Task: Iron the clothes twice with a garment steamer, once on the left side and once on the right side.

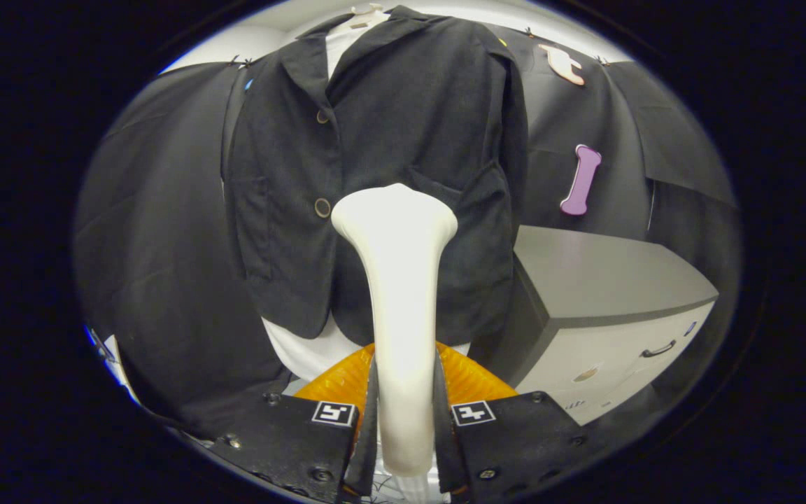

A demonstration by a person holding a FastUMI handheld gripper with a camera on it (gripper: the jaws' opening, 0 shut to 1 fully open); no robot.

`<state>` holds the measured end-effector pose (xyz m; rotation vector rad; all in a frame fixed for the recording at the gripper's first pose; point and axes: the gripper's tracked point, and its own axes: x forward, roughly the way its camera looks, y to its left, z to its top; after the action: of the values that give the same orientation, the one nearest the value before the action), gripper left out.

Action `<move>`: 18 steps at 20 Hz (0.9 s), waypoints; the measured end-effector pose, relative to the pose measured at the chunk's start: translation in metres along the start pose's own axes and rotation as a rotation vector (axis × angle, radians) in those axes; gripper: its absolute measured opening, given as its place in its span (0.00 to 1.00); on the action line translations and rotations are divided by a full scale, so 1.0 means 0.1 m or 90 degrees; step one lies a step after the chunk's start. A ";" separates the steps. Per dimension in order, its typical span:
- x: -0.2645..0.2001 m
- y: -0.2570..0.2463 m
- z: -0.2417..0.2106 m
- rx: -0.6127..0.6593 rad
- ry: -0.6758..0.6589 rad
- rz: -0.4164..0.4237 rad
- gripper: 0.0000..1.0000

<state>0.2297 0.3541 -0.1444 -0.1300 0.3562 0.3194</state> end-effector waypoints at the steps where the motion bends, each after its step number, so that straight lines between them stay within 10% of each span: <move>1: 0.03 0.00 -0.07 0.000 0.006 0.001 0.37; 11: 0.05 -0.04 -0.64 -0.009 0.069 0.003 0.37; 18: -0.21 -0.05 -0.24 0.029 0.034 0.016 0.37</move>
<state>0.2047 0.3394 -0.1587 -0.0903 0.4183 0.3329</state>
